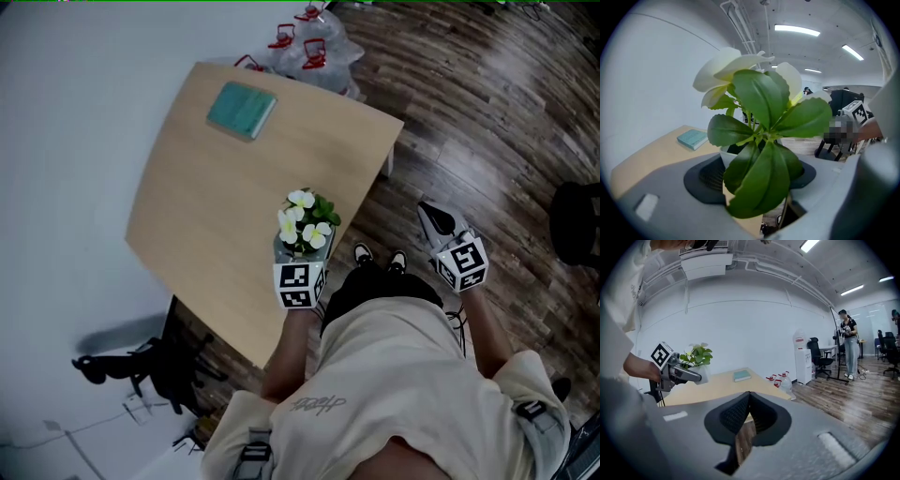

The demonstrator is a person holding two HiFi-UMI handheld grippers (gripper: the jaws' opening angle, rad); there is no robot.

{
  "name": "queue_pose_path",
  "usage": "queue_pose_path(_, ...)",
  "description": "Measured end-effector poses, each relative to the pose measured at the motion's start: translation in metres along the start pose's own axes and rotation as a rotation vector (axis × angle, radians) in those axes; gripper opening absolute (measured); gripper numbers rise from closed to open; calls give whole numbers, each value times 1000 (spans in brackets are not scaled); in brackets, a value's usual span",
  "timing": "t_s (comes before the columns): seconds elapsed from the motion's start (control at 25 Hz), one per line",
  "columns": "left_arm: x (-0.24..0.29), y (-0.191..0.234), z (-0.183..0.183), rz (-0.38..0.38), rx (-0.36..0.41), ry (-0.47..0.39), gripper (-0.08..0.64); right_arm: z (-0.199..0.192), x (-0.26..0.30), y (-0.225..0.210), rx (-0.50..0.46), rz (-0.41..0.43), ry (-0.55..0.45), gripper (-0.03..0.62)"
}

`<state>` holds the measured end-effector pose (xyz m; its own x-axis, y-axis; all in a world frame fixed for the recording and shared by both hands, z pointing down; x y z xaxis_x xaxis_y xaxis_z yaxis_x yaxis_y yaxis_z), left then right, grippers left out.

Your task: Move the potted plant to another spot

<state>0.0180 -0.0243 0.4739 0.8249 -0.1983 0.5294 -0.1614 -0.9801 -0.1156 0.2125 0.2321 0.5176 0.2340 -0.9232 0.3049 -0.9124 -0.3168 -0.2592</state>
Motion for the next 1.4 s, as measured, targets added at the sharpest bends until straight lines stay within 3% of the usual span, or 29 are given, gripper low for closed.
queue_pose_path(0.32, 35, 5, 0, -67, -23, 1, 357, 9, 11, -6, 1, -27, 21, 2)
queue_pose_path(0.68, 75, 17, 22, -135, -36, -55, 357, 41, 39, -19, -53, -43, 25, 2)
queue_pose_path(0.84, 80, 30, 19, -134, -38, -63, 357, 55, 59, -13, -123, -41, 41, 2)
queue_pose_path(1.04, 91, 49, 13, -124, -57, -74, 357, 72, 88, -13, -98, -24, 62, 2)
queue_pose_path(1.4, 101, 85, -4, -97, -66, -61, 357, 88, 137, 0, -151, 13, 88, 3)
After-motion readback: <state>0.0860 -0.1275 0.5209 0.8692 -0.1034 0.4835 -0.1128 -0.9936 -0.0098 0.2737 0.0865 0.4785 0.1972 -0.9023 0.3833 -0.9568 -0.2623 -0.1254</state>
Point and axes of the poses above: the fingertips, and each gripper's own axes: x forward along the fingers, y to its left, z out of its top, the point moved 10 cm from there along -x, backward along the fingers, and after that the axes turned 5 degrees about x, right-handed, at the moved point
